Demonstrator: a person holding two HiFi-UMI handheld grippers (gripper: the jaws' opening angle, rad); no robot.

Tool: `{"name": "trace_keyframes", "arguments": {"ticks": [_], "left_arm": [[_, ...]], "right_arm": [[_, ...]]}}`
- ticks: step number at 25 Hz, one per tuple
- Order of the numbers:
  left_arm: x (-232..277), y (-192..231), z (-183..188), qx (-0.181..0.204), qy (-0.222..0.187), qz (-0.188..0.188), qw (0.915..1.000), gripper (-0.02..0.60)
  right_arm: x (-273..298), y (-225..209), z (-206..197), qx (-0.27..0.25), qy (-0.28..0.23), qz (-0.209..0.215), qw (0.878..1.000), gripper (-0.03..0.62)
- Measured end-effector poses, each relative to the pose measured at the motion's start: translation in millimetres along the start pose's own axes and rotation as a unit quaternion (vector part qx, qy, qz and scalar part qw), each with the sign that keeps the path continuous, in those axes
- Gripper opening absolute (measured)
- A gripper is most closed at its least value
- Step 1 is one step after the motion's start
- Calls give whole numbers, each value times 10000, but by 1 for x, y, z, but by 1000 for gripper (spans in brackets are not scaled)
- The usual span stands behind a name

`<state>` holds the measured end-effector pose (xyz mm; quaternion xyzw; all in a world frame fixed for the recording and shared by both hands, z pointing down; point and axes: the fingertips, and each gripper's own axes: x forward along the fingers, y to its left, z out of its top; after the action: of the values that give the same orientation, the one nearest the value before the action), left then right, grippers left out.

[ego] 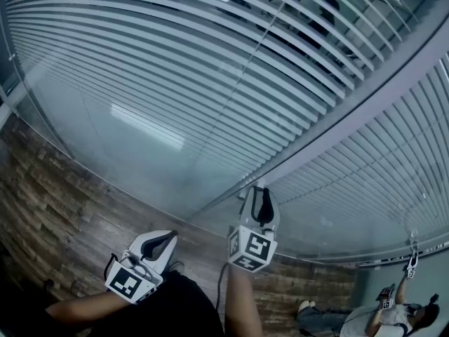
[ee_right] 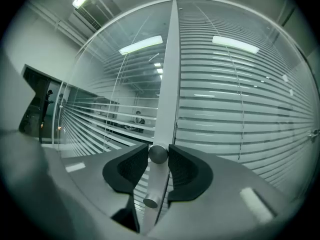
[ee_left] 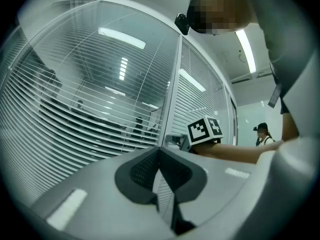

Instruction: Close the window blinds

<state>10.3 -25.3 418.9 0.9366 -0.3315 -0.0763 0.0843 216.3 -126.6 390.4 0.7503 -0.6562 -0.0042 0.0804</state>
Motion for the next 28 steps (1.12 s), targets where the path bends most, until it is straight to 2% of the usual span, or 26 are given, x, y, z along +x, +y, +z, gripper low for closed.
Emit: {"name": "trace_keyframes", "arguments": {"ticks": [6, 8, 10, 12, 16, 20, 22, 23, 24, 25, 26, 28], "left_arm": [[-3, 5, -9, 35, 43, -25, 10000, -2], [-3, 4, -11, 21, 30, -41, 10000, -2], [-4, 3, -13, -17, 59, -32, 10000, -2], [-3, 2, -10, -39, 57, -28, 10000, -2], [0, 1, -12, -46, 91, -59, 9999, -2], [5, -4, -13, -28, 108, -150, 9998, -2], [9, -7, -15, -56, 145, -179, 9997, -2], [10, -7, -16, -63, 146, -183, 9997, -2], [9, -8, -17, -61, 135, -185, 9997, -2], [6, -8, -17, -60, 120, -183, 9997, -2], [3, -8, -19, -66, 112, -178, 9998, -2], [-4, -7, -22, -88, 124, -154, 9998, -2]], "right_arm": [[3, 6, -8, -71, 58, 27, 10000, 129], [3, 7, -11, -367, 122, 70, 9992, 127], [2, 9, -12, -1015, 234, 128, 9945, 124], [2, 12, -8, -1860, 346, 138, 9818, 124], [4, 16, -9, -3279, 551, 116, 9430, 124], [6, 18, -12, -4250, 636, 308, 9025, 123], [8, 16, -13, -4524, 701, 369, 8883, 124], [8, 16, -14, -4529, 693, 382, 8880, 126], [8, 16, -15, -4407, 654, 389, 8944, 129], [7, 16, -17, -4130, 605, 400, 9079, 129], [3, 16, -18, -3673, 563, 423, 9274, 132], [-4, 16, -17, -2358, 481, 493, 9694, 177]]}}
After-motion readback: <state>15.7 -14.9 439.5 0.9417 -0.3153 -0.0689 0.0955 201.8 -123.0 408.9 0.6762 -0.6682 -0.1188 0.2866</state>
